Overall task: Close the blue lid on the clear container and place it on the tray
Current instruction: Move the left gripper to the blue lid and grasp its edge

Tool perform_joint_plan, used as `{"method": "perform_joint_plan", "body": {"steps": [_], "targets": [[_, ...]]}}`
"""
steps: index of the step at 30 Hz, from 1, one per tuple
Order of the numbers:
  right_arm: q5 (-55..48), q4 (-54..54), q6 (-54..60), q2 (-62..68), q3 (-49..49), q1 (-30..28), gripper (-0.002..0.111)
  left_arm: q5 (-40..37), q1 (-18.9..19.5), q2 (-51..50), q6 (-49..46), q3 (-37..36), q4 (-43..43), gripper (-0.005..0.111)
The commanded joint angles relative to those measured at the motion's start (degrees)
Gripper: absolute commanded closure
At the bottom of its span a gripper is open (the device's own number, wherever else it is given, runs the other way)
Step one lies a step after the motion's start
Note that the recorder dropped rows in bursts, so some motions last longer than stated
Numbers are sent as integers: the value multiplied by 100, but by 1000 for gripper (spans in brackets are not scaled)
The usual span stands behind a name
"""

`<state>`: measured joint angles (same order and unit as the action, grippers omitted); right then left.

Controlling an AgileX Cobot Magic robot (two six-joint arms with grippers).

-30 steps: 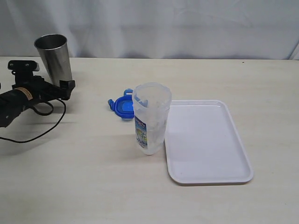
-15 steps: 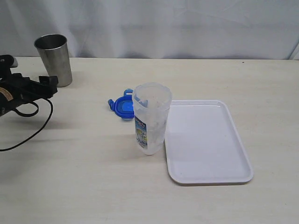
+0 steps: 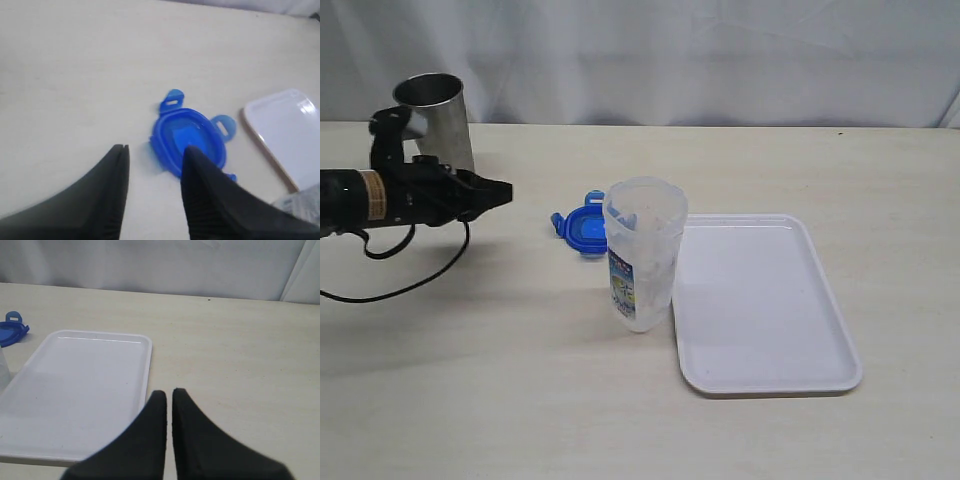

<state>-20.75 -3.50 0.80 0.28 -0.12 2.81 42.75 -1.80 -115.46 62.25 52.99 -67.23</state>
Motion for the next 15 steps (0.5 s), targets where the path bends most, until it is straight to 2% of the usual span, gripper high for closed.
{"method": "perform_joint_plan", "body": {"steps": [1,7,11,15], "targets": [[55,-8,-12,-28,12,-21,104,-648,-652,55,224,187,-128,73],[55,-8,-12,-28,12,-21,104,-1516,-1129,45,160,470,-114,73],[55,-8,-12,-28,12,-21,104,-2148,-1222,-6,339,648,-67,73],[55,-8,-12,-28,12,-21,104,-2064,-1222,-274,558,785,-55,73]]}}
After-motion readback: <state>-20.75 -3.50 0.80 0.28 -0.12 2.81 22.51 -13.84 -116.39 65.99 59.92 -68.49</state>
